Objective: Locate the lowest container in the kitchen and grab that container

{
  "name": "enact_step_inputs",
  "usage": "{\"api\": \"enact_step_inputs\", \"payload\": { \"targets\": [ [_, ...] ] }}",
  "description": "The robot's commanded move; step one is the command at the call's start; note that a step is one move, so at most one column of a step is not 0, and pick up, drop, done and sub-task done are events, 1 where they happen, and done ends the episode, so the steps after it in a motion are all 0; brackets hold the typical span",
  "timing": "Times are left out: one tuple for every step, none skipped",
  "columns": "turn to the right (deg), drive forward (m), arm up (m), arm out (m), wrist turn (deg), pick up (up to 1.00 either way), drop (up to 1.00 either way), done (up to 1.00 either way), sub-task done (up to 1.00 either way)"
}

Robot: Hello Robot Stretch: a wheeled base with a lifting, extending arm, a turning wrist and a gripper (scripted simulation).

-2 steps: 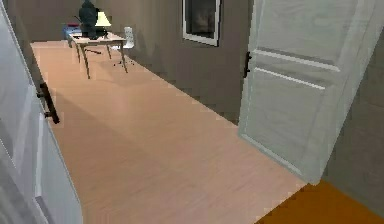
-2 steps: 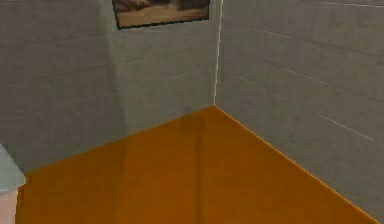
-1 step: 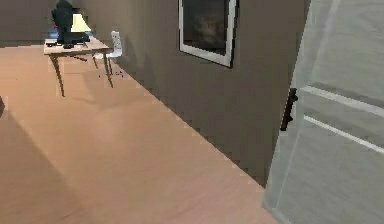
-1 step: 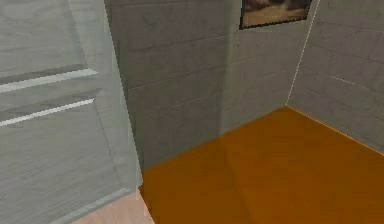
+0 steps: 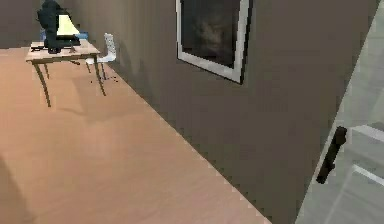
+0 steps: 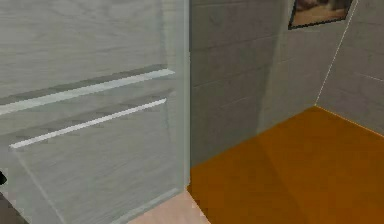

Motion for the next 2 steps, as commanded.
{"api": "enact_step_inputs", "payload": {
  "targets": [
    [-33.0, 0.0, 0.0, 0.0, 0.0, 0.0, 0.0, 0.0, 0.0],
    [0.0, 0.6, 0.0, 0.0, 0.0, 0.0, 0.0, 0.0, 0.0]
  ]
}}
